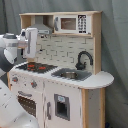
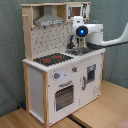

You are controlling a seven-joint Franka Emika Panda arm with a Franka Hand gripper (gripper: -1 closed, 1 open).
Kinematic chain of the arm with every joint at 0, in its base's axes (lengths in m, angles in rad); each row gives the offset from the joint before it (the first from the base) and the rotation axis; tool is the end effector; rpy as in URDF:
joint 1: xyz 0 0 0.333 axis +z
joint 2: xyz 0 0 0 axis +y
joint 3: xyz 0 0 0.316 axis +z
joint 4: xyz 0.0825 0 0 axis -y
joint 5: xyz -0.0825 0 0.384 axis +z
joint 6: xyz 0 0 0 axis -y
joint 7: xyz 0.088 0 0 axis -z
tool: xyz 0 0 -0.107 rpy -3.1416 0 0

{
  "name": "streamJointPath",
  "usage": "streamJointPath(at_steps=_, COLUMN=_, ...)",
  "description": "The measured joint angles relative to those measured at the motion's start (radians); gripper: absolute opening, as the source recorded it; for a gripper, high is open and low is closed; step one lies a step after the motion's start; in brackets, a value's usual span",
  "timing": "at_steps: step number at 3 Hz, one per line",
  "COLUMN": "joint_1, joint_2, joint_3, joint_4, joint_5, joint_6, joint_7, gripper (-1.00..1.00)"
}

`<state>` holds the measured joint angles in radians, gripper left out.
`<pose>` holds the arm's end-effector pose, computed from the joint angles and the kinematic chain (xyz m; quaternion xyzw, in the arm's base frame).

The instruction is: Play with the kitchen

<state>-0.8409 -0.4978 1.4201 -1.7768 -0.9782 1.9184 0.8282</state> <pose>0.4277 0.3745 0.6268 0.7506 0.0300 0.4724 0.4611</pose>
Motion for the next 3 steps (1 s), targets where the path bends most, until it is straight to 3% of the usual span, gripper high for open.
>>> streamJointPath(at_steps=2, joint_1=-0.064, joint_2=0.117, joint_3=0.026, joint_4=0.018, joint_5=0.128, joint_6=0.070, joint_7=0.056, gripper=1.00)
streamJointPath(at_steps=3, joint_1=-0.066, joint_2=0.211, joint_3=0.011, joint_4=0.020, joint_5=0.179, joint_6=0.072, joint_7=0.044, gripper=1.00)
